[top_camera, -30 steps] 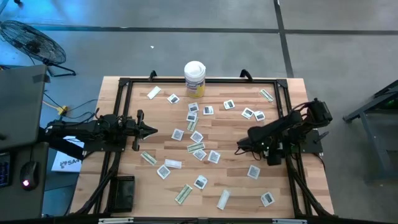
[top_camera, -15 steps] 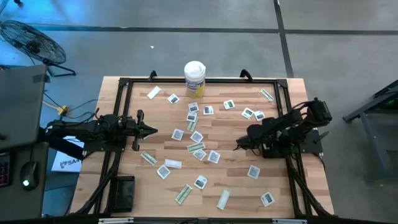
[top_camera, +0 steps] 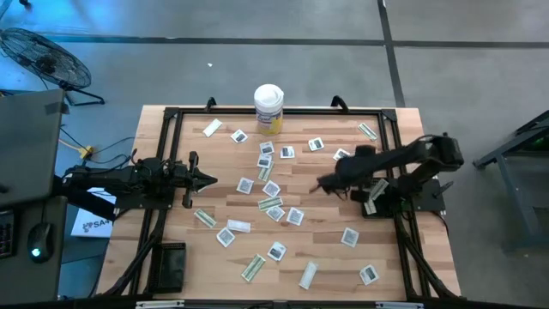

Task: Pick & Place First Aid Supplies
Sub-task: Put the white bandage pad into the black bin

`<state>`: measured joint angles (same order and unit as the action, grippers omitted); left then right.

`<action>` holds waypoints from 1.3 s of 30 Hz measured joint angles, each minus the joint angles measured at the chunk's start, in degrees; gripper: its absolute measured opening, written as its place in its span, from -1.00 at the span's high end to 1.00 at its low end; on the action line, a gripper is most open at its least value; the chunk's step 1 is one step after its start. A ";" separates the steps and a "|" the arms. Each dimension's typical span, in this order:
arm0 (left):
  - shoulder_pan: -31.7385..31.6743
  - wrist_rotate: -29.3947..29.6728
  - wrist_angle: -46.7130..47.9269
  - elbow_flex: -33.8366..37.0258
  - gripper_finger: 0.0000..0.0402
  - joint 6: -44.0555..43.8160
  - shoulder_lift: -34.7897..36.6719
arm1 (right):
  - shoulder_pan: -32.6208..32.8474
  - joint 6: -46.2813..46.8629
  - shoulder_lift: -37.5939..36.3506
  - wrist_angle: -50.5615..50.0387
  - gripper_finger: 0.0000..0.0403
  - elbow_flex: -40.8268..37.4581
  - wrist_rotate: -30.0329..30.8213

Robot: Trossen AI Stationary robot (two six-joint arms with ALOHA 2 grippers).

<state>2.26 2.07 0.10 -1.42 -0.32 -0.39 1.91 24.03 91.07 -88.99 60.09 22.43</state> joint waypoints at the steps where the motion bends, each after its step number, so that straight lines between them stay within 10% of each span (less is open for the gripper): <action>1: 0.00 0.01 0.00 0.00 1.00 0.00 0.01 | -1.81 1.31 -1.28 0.78 0.44 0.29 0.20; 17: 0.01 0.02 0.00 -0.01 1.00 0.00 -0.01 | -34.98 24.49 -10.06 43.89 0.44 -14.63 8.27; 27: 0.01 0.02 0.00 -0.01 1.00 -0.01 0.00 | -40.02 51.95 -10.06 58.44 0.44 -24.93 18.28; 39: 0.01 0.02 0.00 0.01 1.00 0.00 0.00 | -44.77 50.53 -10.06 68.72 0.54 -30.29 20.64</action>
<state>2.26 2.09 0.10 -1.41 -0.32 -0.39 -42.85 74.56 81.01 -20.27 29.80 43.07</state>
